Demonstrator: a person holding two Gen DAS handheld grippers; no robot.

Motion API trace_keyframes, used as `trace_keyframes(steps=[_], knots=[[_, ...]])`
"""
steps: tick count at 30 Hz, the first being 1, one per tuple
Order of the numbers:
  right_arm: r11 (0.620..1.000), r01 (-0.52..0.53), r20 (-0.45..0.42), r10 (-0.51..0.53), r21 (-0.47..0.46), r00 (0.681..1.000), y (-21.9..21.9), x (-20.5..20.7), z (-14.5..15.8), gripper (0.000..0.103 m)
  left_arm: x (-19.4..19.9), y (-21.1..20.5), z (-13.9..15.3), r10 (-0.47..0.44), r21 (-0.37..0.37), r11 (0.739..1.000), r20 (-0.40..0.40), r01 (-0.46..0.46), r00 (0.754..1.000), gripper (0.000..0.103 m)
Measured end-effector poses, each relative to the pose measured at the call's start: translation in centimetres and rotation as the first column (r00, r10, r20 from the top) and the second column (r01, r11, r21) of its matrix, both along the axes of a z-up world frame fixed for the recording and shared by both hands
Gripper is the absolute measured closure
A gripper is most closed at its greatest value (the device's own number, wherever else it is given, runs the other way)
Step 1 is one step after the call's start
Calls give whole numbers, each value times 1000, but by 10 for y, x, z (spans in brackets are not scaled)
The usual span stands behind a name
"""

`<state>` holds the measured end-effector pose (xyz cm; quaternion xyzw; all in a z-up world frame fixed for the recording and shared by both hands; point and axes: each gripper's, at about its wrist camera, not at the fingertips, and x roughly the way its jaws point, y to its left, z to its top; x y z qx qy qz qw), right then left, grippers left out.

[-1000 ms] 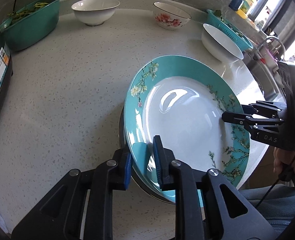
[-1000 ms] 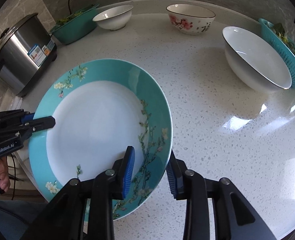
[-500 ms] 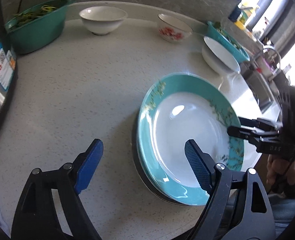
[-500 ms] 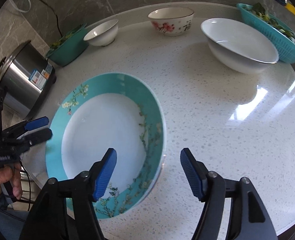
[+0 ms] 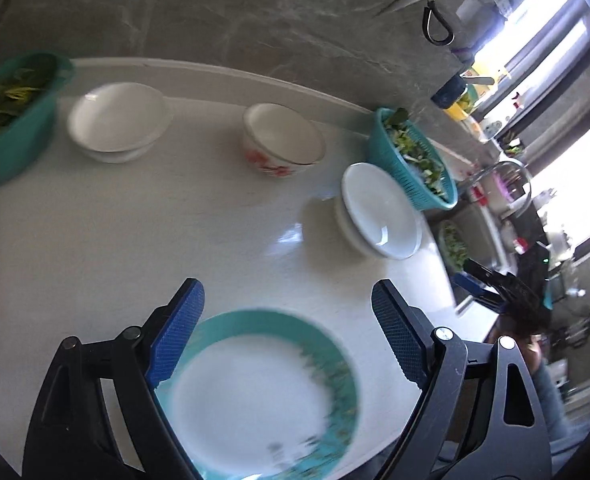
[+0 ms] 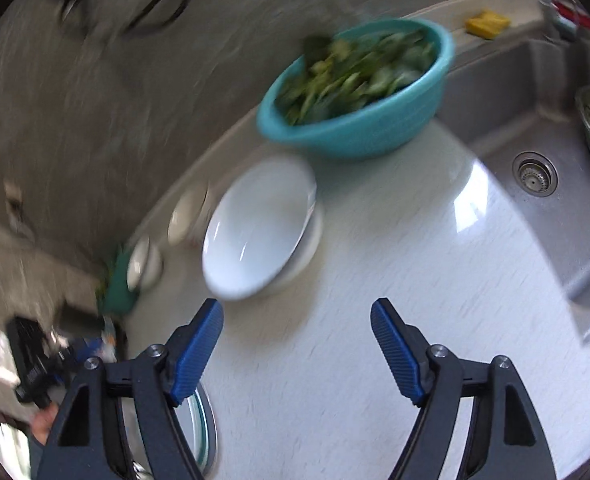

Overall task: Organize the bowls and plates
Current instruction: 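Move both grippers toward the large white bowl, then close both grippers on the rim of the large white bowl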

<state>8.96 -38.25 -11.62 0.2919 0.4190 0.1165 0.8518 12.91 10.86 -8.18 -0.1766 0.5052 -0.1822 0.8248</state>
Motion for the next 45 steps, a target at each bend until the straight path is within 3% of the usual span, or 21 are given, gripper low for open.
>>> trace_keyframes(steps=[3,7,8,15,18,19,23,24,26,30,32,37,45], knots=[[997,3,2,-3,72,1000,-34,33,-1,21,44,-56,-13,-42,65,997,-43,45,998,12],[984,-56,-40,63,171,997,-39,75,-19,21,96,-106,-41,-31,89,995,-102,40,994,7],[982,-67,-51,78,179,996,-35,83,-24,21,109,-116,-46,-19,112,993,-118,33,993,0],[973,-151,-98,170,173,981,-14,119,-51,21,154,-169,-83,-49,198,977,-171,83,984,0],[973,-164,-116,184,165,976,-4,127,-60,28,166,-183,-98,-41,265,960,-200,95,979,3],[972,-167,-124,189,165,974,-1,130,-62,31,168,-187,-100,-40,278,956,-196,95,980,7],[972,-184,-137,204,146,969,5,140,-66,43,180,-202,-116,-59,299,946,-219,124,974,45],[972,-191,-141,210,138,968,7,141,-66,45,182,-205,-120,-61,300,945,-228,130,972,48],[971,-203,-151,221,126,963,13,146,-68,56,185,-209,-127,-68,289,947,-245,140,967,69],[968,-224,-152,239,110,959,19,149,-70,74,189,-218,-129,-83,277,950,-231,147,969,87],[967,-233,-153,246,102,957,23,151,-69,79,188,-218,-128,-79,281,949,-225,142,971,89],[971,-229,-167,237,66,957,28,149,-65,79,180,-224,-125,-85,285,946,-231,151,969,92],[972,-235,-164,237,27,958,26,111,-40,79,130,-231,-102,-92,249,957,-218,147,971,92]])
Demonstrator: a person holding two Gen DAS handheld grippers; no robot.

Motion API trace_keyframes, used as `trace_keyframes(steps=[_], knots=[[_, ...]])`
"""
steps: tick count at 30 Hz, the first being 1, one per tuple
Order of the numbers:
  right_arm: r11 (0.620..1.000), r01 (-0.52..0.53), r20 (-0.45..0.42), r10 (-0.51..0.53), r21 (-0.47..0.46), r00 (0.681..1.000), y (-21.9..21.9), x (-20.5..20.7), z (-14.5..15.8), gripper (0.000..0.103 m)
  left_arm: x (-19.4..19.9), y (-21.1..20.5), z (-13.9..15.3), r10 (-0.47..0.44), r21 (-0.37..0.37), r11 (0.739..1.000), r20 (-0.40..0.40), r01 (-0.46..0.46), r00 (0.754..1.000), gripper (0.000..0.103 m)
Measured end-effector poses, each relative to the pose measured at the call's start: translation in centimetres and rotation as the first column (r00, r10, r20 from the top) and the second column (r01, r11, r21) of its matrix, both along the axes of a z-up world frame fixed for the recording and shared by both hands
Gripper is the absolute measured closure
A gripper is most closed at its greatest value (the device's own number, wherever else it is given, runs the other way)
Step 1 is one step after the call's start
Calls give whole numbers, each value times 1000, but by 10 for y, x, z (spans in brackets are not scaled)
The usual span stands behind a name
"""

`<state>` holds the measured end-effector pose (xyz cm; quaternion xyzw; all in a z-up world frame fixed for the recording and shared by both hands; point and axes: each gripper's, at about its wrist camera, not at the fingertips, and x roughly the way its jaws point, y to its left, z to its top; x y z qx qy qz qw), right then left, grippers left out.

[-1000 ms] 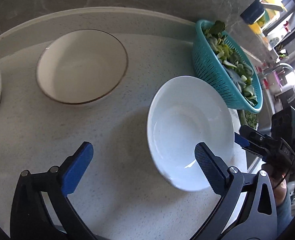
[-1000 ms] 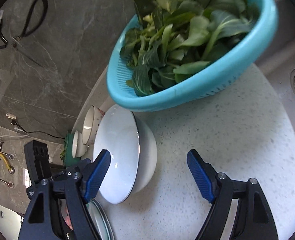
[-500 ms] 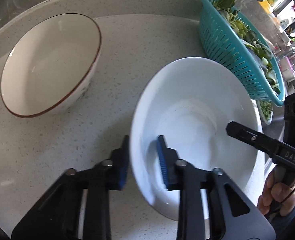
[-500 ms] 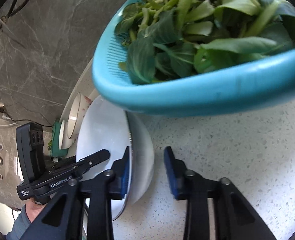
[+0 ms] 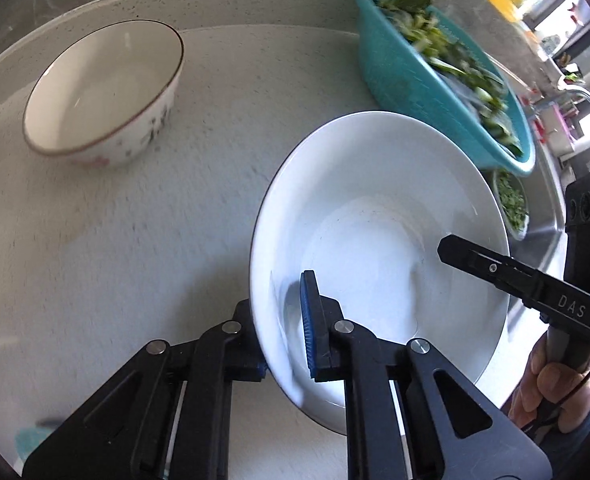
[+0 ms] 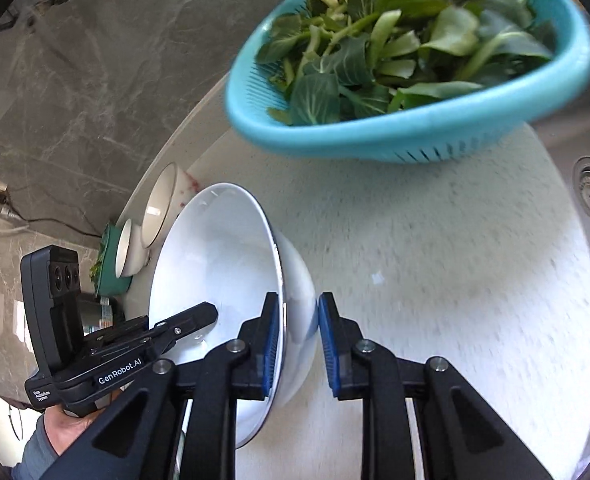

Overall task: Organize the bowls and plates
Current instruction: 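Close both grippers on the rim of the large white bowl, then lift the white bowl with both grippers and carry it to the white plate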

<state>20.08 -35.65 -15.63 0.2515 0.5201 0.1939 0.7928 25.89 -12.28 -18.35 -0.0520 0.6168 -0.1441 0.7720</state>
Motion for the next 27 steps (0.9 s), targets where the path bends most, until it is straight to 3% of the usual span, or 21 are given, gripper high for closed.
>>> trace_keyframes(steps=[5,10,18,27], knots=[[1000,-14,-7,14,-1,1000,-2,-33,6,79,-39,-21,6,-6,-10,1000,2,6,1000,92],[1000,-18,-41,17,-11,999,-2,-62,-4,79,-73,-41,-11,-17,-9,1000,-31,17,999,92],[999,-14,-60,12,-30,998,-15,-80,-23,79,-73,-88,-30,-60,37,997,-35,62,998,89],[1000,-24,-48,24,9,999,-25,-92,-33,74,-75,-99,-32,-49,61,997,-5,49,999,80]])
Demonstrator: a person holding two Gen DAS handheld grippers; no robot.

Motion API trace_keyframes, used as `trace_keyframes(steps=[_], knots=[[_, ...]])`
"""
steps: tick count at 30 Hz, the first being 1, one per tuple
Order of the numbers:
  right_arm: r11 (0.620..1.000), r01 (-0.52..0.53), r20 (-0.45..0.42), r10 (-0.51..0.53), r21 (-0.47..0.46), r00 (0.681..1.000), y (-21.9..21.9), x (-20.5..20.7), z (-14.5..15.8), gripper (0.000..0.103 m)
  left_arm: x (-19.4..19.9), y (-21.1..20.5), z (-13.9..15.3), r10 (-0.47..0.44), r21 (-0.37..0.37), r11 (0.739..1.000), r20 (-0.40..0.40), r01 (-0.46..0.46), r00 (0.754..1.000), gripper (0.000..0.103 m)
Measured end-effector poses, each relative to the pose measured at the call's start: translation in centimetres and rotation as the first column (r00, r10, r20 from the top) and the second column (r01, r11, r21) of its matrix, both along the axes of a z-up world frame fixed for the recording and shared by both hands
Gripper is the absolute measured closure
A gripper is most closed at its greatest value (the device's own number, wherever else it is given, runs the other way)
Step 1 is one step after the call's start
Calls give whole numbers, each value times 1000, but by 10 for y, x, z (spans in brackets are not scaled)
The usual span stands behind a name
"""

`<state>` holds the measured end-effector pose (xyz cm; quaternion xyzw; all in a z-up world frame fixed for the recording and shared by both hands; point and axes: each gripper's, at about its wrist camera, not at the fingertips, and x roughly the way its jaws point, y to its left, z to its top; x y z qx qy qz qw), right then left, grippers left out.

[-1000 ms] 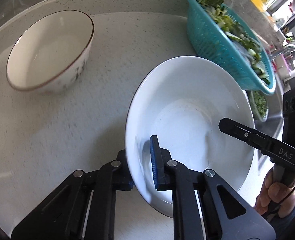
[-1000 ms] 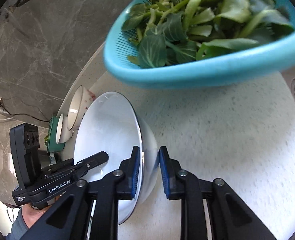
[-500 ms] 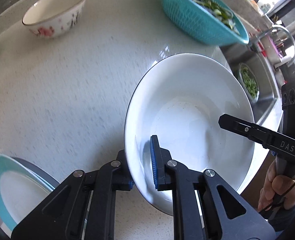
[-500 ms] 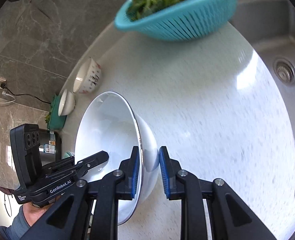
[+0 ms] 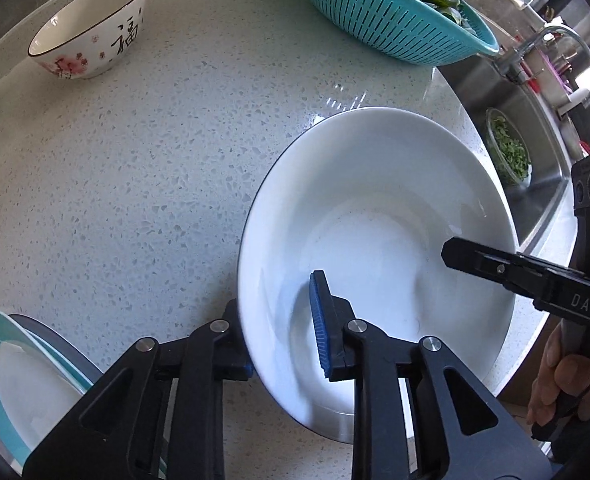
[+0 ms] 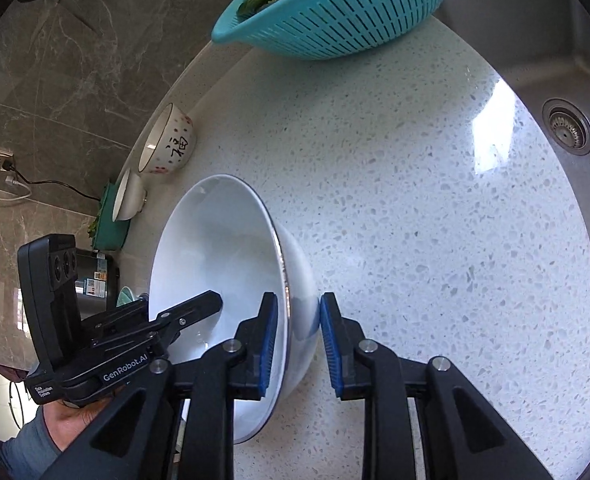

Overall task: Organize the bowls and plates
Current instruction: 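Lift the white bowl with both grippers and carry it to the white plate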

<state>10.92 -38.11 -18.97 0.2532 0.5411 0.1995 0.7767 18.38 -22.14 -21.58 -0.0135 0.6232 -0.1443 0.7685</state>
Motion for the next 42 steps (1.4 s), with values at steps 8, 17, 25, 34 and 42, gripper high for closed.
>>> trace_keyframes(steps=[8,17,25,34,42], knots=[[1000,26,74,-26,3,997,-21,0,23,50,-3,37,51,76,-101,993,85,-68,993,28],[1000,8,222,-12,20,975,3,26,102,46,21,183,141,287,-130,957,261,-261,922,9],[976,-219,279,212,-6,937,180,99,170,38,82,327,108,471,-73,881,236,-468,850,10],[919,-344,83,365,-194,927,361,216,134,37,109,400,58,497,-68,867,159,-493,853,10],[884,-388,-49,389,-261,920,421,262,80,37,133,415,30,553,-108,833,133,-543,823,10]])
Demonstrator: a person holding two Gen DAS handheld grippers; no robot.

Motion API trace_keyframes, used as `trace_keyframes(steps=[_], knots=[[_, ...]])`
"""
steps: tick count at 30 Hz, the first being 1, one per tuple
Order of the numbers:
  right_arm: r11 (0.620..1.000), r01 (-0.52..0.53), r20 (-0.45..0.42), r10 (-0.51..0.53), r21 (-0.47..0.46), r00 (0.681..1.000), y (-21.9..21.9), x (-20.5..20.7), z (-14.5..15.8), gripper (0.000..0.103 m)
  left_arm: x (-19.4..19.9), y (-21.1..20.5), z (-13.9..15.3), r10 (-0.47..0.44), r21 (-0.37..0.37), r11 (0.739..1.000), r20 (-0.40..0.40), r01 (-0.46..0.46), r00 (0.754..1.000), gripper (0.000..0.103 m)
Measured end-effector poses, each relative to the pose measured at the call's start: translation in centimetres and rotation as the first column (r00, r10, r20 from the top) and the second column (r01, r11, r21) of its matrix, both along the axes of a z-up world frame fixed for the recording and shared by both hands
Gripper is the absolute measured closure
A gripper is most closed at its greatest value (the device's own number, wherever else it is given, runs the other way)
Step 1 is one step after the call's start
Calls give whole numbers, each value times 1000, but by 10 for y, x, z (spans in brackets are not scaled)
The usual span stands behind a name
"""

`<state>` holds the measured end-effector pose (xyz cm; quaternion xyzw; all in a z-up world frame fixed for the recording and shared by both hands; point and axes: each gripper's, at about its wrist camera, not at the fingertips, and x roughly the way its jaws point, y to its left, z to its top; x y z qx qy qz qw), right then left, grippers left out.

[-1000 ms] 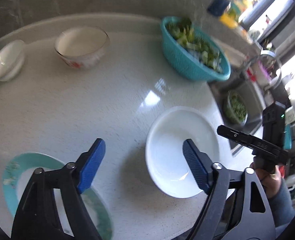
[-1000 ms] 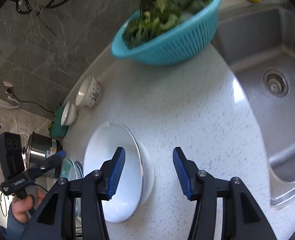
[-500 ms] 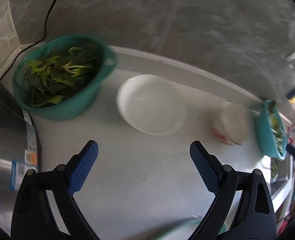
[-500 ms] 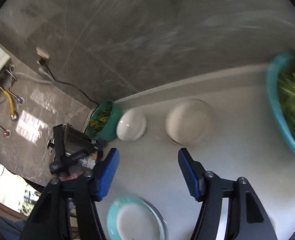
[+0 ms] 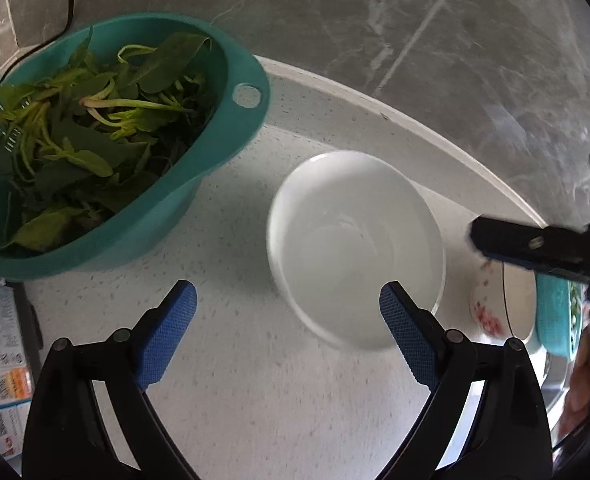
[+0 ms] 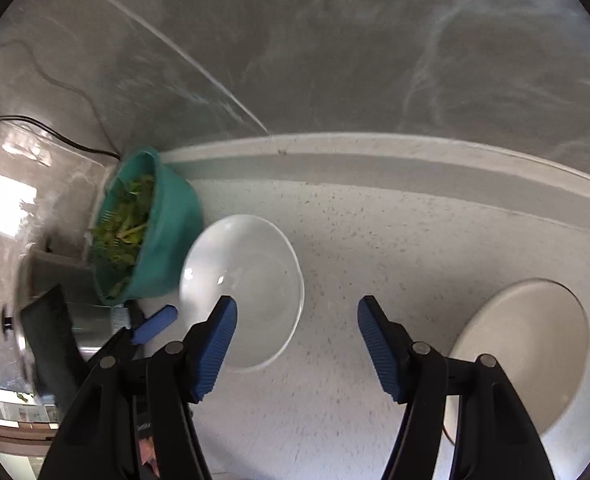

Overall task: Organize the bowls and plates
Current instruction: 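Lift the white bowl with both grippers and carry it to the white plate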

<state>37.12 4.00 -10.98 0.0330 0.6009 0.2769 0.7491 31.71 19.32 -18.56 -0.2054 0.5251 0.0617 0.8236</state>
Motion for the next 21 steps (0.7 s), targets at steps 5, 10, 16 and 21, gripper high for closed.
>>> trace_keyframes(steps=[5,10,16,21], knots=[[999,-8,-26,7,-31,1000,11,14,-21,37,7,4,-11,32,8,999,-8,-32,999,12],[998,-33,-49,31,-54,998,22,19,-40,42,11,4,-25,33,-24,999,-27,-34,999,46],[997,-52,-74,47,-58,996,36,19,-58,53,20,11,-41,41,-63,997,-29,-43,999,61],[995,-77,-71,73,-64,995,40,19,-61,67,26,18,-45,36,-81,996,-26,-38,999,72]])
